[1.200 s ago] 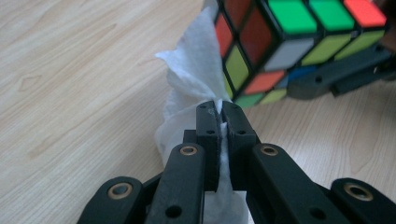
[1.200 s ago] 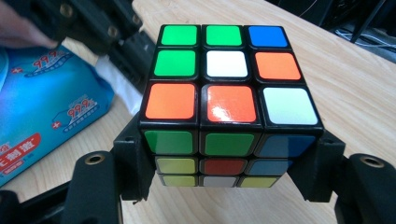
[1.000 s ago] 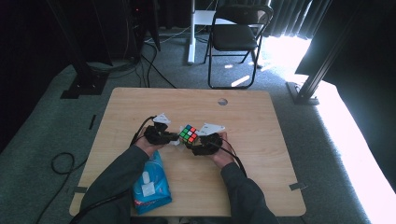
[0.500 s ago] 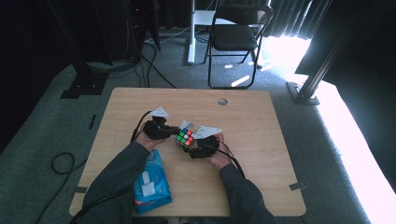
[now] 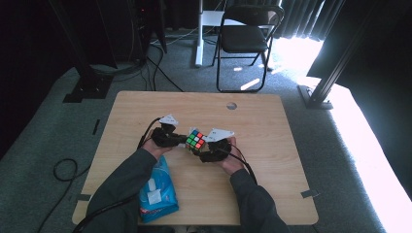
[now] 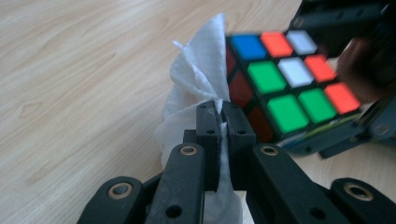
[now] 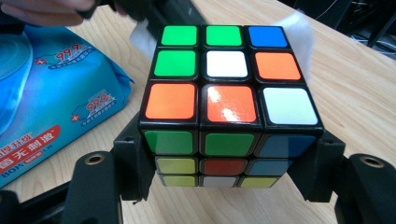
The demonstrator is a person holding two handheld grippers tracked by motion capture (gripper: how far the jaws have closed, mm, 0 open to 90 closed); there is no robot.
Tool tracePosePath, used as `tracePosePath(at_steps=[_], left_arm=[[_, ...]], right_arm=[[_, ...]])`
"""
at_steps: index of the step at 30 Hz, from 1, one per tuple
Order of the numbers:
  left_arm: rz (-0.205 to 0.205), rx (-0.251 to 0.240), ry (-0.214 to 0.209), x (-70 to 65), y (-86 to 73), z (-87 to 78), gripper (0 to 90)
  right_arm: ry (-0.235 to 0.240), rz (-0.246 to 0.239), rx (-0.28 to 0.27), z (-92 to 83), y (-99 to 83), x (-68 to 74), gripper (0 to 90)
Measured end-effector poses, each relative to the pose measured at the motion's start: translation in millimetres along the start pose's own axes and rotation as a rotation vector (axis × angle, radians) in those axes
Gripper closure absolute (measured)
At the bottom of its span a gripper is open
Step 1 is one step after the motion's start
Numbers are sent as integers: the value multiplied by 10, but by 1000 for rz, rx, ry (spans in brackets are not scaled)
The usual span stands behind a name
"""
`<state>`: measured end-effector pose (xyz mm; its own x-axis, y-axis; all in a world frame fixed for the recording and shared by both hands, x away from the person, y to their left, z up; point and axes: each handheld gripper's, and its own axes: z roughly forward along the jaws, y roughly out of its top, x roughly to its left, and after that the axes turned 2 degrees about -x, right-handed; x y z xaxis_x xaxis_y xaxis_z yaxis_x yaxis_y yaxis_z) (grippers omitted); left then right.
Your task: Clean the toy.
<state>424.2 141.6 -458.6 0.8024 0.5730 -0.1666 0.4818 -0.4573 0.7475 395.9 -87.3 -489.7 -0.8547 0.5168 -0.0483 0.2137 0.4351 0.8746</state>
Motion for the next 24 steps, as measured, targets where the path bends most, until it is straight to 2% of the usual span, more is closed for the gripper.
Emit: tracePosePath(at_steps=[7, 15, 21, 24], left_arm=[[9, 40, 13, 3, -60, 69, 870], [10, 46, 18, 4, -94, 63, 870], [28, 50, 11, -38, -101, 78, 870], [49, 43, 0, -102, -78, 80, 870]], right_arm=[[-9, 13, -19, -42, 26, -41, 341], [-45, 30, -32, -85, 88, -111, 341], [-60, 46, -42, -81, 123, -134, 341], [-68, 52, -43, -43, 157, -125, 341]])
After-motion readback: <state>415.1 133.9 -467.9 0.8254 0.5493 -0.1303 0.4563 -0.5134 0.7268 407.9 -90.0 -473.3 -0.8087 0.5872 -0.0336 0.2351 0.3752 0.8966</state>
